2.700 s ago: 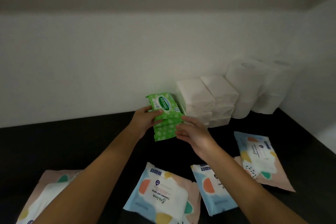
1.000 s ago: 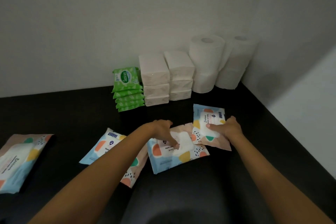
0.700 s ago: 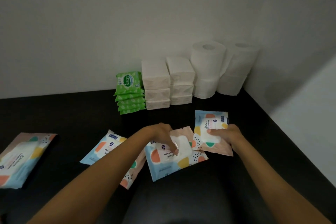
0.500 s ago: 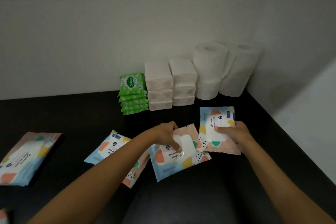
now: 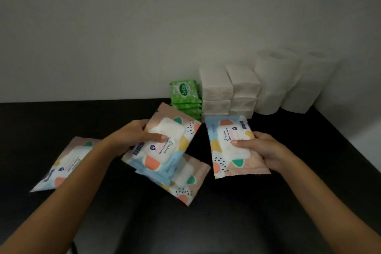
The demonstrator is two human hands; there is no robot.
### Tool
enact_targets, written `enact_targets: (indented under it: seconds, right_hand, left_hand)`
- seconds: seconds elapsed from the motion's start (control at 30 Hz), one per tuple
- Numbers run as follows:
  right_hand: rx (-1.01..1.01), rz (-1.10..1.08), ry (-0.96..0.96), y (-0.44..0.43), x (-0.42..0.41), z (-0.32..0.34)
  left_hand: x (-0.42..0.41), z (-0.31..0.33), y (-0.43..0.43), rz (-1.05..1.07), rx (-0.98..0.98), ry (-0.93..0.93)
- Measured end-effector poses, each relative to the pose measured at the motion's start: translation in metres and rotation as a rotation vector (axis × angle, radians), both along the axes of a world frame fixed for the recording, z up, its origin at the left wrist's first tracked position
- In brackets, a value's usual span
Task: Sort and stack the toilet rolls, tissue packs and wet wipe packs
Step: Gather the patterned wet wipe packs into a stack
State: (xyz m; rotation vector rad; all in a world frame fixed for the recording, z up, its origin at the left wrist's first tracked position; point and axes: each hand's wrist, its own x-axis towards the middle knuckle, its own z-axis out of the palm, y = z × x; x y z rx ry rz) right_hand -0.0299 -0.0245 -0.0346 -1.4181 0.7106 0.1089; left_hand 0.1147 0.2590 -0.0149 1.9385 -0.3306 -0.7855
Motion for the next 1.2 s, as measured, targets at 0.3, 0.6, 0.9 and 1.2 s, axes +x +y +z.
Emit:
enact_targets:
  seconds: [0.3, 0.6, 0.9, 1.2]
  right_hand:
    - [0.076, 0.067, -0.087, 0.144, 0.097, -0.010]
    - [-0.150, -0.037, -0.023, 0.201, 0.196, -0.028]
    - [-0.442, -0.021, 0.000, 0.200, 0.246, -0.052]
    - [-0.781, -0.020, 0.042, 0.209, 0.260, -0.062]
  left_hand:
    - [0.043, -0.011, 0.142, 0.399, -0.177, 0.118]
    - [0.083, -0.023, 0.198, 0.478, -0.295, 0.252]
    - [0.116, -0.043, 0.197, 0.474, -0.362, 0.291]
    - [0.137, -0.064, 0.189, 0.558, -0.343, 0.362]
